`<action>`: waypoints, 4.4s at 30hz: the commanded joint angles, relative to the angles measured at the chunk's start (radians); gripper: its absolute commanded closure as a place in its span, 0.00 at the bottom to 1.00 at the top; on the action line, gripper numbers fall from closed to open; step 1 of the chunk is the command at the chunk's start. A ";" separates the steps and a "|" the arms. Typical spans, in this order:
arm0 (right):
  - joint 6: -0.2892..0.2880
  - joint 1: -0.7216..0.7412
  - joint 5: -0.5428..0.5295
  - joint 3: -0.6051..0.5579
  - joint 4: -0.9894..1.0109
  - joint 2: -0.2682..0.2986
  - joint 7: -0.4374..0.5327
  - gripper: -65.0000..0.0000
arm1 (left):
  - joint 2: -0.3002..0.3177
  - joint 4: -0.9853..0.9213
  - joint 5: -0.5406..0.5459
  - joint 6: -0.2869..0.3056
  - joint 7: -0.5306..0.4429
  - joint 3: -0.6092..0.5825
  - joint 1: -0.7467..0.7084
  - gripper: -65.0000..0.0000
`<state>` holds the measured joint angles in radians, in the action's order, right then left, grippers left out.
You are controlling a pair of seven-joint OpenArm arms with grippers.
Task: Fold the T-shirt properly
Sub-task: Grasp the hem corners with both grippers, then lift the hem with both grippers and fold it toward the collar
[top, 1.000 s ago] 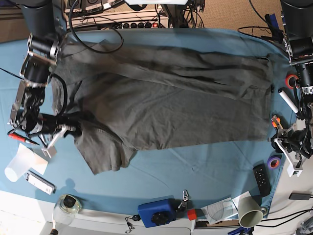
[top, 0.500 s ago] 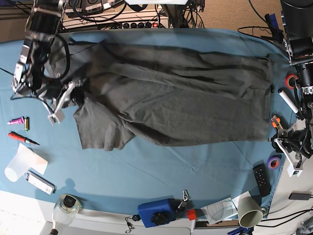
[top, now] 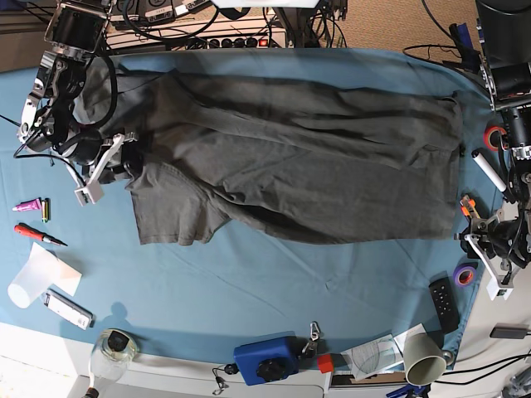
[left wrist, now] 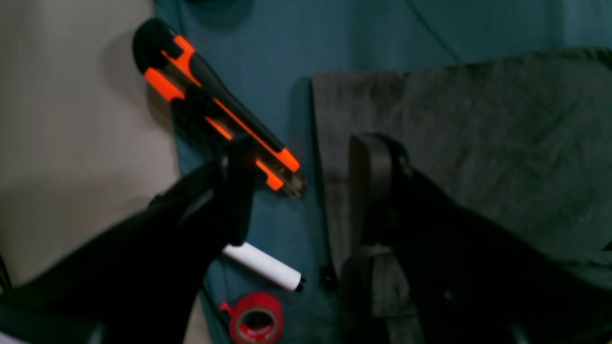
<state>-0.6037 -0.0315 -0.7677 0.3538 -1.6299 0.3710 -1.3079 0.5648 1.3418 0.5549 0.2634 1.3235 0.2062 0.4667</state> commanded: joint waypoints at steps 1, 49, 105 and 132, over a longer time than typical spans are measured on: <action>0.003 0.043 -0.017 0.014 -0.017 0.022 0.031 0.68 | 0.017 0.015 0.008 0.005 -0.014 0.008 0.031 0.53; -0.040 0.558 0.162 0.018 0.908 -0.069 0.141 0.68 | -0.011 0.015 0.165 0.127 -0.056 0.006 -0.073 0.52; -0.079 0.572 0.155 0.018 0.907 -0.060 0.175 1.00 | -0.175 -0.380 -0.197 -0.027 -0.303 0.006 0.027 1.00; -0.080 0.742 0.141 0.018 0.703 -0.060 0.130 1.00 | -0.112 -0.293 0.068 0.033 -0.150 0.006 0.049 1.00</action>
<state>-0.6769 0.6758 -0.6029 0.3721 -0.9115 0.2962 -1.1992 0.4309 1.0302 0.6144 0.2928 1.1801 0.2089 0.4824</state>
